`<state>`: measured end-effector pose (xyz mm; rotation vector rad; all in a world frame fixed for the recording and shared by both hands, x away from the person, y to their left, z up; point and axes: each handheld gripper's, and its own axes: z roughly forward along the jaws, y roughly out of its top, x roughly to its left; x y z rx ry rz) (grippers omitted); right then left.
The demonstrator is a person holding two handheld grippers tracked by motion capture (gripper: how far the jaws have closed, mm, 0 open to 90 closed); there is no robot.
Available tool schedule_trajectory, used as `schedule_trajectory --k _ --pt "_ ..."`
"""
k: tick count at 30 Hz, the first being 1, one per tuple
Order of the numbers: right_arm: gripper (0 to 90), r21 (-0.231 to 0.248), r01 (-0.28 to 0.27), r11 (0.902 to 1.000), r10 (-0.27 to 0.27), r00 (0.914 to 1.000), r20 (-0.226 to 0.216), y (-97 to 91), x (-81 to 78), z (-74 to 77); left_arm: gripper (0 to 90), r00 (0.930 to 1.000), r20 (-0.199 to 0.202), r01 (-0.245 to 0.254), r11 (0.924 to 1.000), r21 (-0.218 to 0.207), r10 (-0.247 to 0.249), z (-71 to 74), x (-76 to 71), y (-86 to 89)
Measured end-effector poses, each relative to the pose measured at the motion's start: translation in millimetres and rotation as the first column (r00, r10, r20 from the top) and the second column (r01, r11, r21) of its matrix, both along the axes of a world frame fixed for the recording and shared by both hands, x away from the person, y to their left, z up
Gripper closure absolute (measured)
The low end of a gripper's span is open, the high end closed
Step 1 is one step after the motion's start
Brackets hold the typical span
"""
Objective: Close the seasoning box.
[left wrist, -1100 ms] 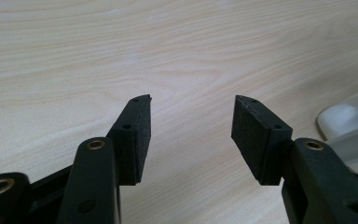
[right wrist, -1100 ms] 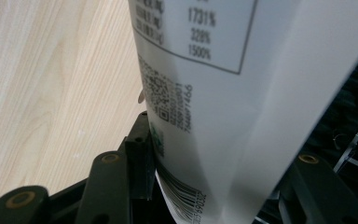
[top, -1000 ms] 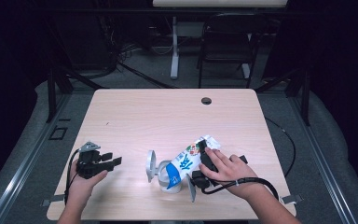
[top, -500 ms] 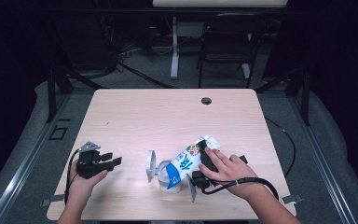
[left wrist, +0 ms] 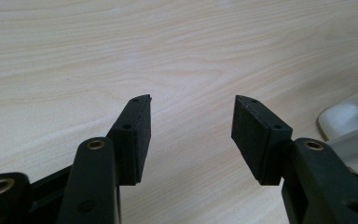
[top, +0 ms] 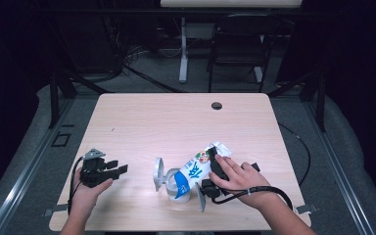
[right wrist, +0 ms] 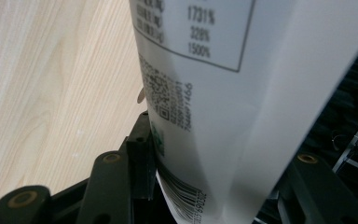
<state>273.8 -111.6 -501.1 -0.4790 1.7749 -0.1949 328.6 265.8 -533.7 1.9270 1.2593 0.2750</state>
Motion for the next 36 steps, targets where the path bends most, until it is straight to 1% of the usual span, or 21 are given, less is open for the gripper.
schedule_trajectory --k 2,20,34,36 --pt "52.6 -0.007 0.003 1.0000 -0.003 1.0000 0.005 0.3 -0.5 0.5 47.9 1.0000 0.000 0.000 1.0000 0.000 0.000 0.1 0.1 0.0" --pt "52.9 -0.001 -0.004 1.0000 0.004 1.0000 0.001 0.3 0.0 0.6 48.0 1.0000 0.002 -0.001 1.0000 0.001 0.001 0.0 -0.1 -0.1" --pt "53.2 -0.007 -0.006 1.0000 0.006 1.0000 0.005 0.5 -0.1 1.1 48.0 1.0000 -0.002 -0.002 1.0000 0.001 0.002 0.2 0.1 0.6" --pt "53.2 -0.012 -0.008 0.9999 0.008 0.9999 0.007 0.7 -0.2 1.4 48.0 1.0000 0.002 -0.003 1.0000 0.000 0.003 -0.2 0.2 0.8"
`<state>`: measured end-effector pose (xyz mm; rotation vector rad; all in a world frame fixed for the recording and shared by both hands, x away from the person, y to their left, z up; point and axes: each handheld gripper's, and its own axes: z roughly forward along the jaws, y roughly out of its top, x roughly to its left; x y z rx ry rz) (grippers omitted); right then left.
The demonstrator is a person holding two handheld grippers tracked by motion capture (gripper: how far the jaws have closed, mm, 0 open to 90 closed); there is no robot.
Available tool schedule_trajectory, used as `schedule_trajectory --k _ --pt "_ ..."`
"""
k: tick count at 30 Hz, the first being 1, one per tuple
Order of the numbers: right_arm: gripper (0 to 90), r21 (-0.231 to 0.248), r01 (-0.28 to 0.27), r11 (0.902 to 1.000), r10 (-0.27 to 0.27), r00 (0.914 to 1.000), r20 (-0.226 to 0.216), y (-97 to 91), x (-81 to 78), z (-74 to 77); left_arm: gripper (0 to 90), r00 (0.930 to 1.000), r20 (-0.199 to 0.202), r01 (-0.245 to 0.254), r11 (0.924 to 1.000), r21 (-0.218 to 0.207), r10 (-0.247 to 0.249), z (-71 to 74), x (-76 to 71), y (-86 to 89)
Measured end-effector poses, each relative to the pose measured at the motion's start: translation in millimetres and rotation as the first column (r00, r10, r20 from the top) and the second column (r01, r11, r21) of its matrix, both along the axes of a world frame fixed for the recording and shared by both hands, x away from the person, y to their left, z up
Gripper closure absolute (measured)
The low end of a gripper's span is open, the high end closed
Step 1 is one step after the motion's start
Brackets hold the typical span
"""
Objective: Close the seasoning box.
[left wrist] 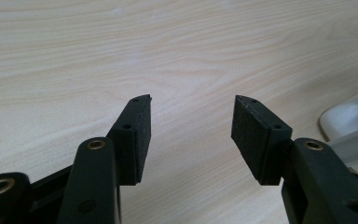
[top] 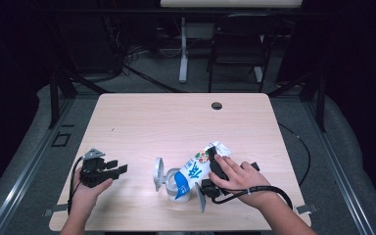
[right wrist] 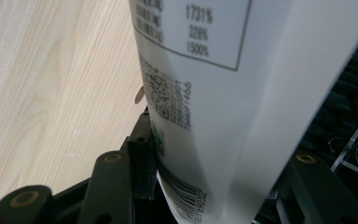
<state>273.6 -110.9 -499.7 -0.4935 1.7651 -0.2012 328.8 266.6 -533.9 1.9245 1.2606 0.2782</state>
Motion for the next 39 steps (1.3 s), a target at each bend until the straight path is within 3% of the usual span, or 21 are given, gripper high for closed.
schedule_trajectory --k 39 --pt "54.9 -0.008 -0.006 1.0000 0.006 1.0000 0.007 1.0 -1.5 1.5 48.1 1.0000 -0.001 0.000 1.0000 0.000 0.000 -0.3 -0.2 -0.1"
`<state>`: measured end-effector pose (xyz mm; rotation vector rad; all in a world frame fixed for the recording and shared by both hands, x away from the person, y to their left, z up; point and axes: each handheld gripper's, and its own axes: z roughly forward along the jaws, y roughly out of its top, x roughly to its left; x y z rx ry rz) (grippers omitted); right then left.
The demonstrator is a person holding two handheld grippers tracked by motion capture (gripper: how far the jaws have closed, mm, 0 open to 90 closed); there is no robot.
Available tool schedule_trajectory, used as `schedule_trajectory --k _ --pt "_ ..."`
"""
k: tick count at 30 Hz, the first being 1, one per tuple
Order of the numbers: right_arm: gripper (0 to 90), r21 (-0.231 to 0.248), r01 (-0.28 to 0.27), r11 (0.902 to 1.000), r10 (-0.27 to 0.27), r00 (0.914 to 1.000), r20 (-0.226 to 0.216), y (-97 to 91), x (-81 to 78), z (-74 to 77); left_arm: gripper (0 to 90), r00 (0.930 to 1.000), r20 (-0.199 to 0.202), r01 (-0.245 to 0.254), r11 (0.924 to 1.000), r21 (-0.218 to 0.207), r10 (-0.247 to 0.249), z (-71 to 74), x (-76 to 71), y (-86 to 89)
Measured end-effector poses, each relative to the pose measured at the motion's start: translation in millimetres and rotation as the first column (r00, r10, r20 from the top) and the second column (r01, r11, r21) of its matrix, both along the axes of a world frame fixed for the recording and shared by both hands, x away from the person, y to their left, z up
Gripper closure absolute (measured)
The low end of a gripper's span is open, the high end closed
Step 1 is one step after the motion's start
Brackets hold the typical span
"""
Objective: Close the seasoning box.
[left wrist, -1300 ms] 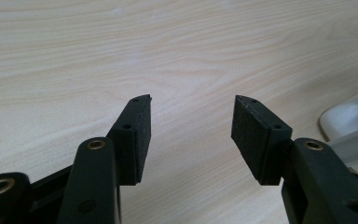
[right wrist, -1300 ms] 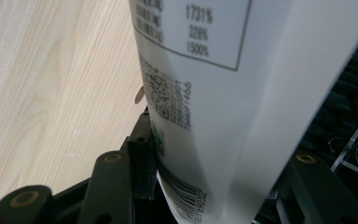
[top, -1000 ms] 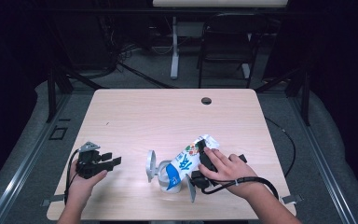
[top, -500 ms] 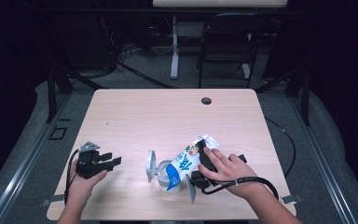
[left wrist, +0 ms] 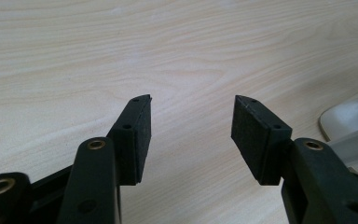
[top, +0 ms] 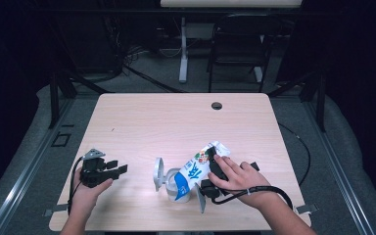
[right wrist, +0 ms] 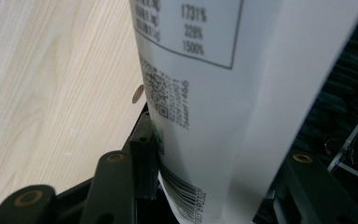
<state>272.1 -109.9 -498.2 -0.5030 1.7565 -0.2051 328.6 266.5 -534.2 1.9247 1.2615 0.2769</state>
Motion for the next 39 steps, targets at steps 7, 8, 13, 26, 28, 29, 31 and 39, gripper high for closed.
schedule_trajectory --k 7,8,13,26,28,29,31,39 --pt "55.2 0.001 0.001 1.0000 -0.001 1.0000 0.001 -0.2 -0.3 -0.1 48.1 1.0000 0.002 -0.007 1.0000 -0.003 0.007 0.0 0.0 0.5" --pt "55.2 -0.001 -0.002 1.0000 0.002 1.0000 0.001 0.0 -0.2 0.1 48.1 1.0000 -0.001 -0.004 1.0000 -0.002 0.004 0.1 0.1 0.7" --pt "55.4 -0.002 -0.004 1.0000 0.004 1.0000 0.003 0.2 -0.2 0.7 48.1 1.0000 -0.001 -0.005 1.0000 -0.003 0.005 0.0 0.1 0.6" --pt "56.0 -0.006 -0.009 0.9999 0.009 0.9999 0.010 1.8 0.0 1.4 48.1 0.9999 0.001 -0.010 0.9999 -0.001 0.010 -0.3 0.1 0.7" --pt "56.1 -0.007 -0.009 0.9999 0.009 0.9999 0.010 2.0 0.1 1.4 48.1 0.9999 0.001 -0.011 0.9999 -0.002 0.011 -0.5 0.2 0.9" --pt "56.2 -0.006 -0.010 0.9999 0.010 0.9999 0.010 2.0 0.1 1.4 48.1 0.9999 0.000 -0.011 0.9999 -0.002 0.011 -0.5 0.2 1.0" --pt "56.3 -0.006 -0.011 0.9999 0.011 0.9999 0.010 2.0 0.1 1.4 48.1 0.9999 0.000 -0.011 0.9999 -0.002 0.011 -0.6 0.3 1.0" --pt "56.6 -0.002 -0.012 0.9999 0.012 0.9999 0.012 2.0 0.1 1.7 48.1 1.0000 0.000 -0.010 0.9999 -0.004 0.010 -0.8 0.4 1.1"
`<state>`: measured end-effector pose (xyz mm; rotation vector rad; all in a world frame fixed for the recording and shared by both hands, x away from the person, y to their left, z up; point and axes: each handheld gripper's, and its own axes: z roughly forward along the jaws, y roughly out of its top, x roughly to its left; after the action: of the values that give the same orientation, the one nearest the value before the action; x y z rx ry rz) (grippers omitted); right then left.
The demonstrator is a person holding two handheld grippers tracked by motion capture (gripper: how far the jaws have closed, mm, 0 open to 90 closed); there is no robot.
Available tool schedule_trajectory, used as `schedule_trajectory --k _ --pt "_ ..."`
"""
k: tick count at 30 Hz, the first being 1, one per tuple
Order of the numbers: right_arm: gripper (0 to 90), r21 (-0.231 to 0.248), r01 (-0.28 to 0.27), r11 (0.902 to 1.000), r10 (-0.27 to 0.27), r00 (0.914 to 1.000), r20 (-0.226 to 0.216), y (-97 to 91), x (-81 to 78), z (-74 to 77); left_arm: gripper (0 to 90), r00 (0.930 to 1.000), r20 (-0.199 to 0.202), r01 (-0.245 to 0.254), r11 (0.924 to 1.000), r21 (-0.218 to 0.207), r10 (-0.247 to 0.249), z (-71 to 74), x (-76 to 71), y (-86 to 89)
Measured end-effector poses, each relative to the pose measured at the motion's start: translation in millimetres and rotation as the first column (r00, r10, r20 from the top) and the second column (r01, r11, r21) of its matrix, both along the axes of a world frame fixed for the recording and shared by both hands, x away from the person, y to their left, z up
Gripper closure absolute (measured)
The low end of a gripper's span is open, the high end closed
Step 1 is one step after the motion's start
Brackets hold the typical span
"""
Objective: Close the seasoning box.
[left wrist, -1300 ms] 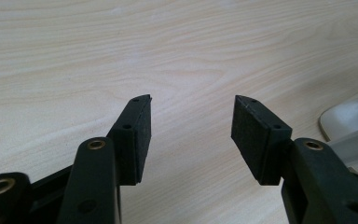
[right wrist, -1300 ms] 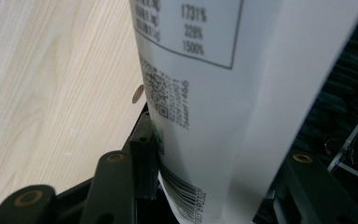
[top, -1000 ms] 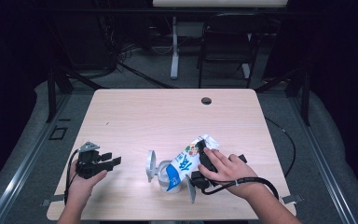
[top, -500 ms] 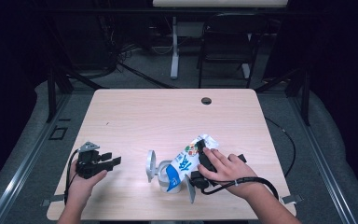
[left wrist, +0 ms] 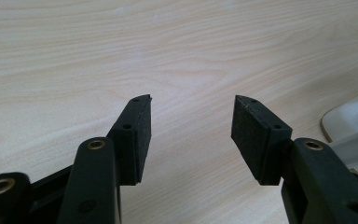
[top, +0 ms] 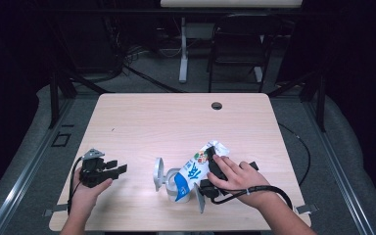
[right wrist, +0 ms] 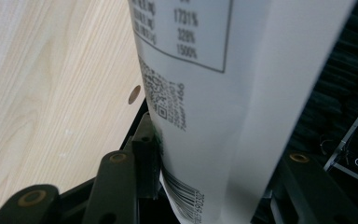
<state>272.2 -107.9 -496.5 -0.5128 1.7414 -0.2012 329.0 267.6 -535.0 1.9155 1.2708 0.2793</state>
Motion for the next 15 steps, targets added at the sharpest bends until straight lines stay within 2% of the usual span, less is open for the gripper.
schedule_trajectory --k 15 --pt "57.6 -0.002 -0.002 1.0000 0.002 1.0000 0.003 1.1 -0.7 0.9 48.1 1.0000 -0.001 -0.001 1.0000 0.000 0.001 -0.1 0.0 0.4"
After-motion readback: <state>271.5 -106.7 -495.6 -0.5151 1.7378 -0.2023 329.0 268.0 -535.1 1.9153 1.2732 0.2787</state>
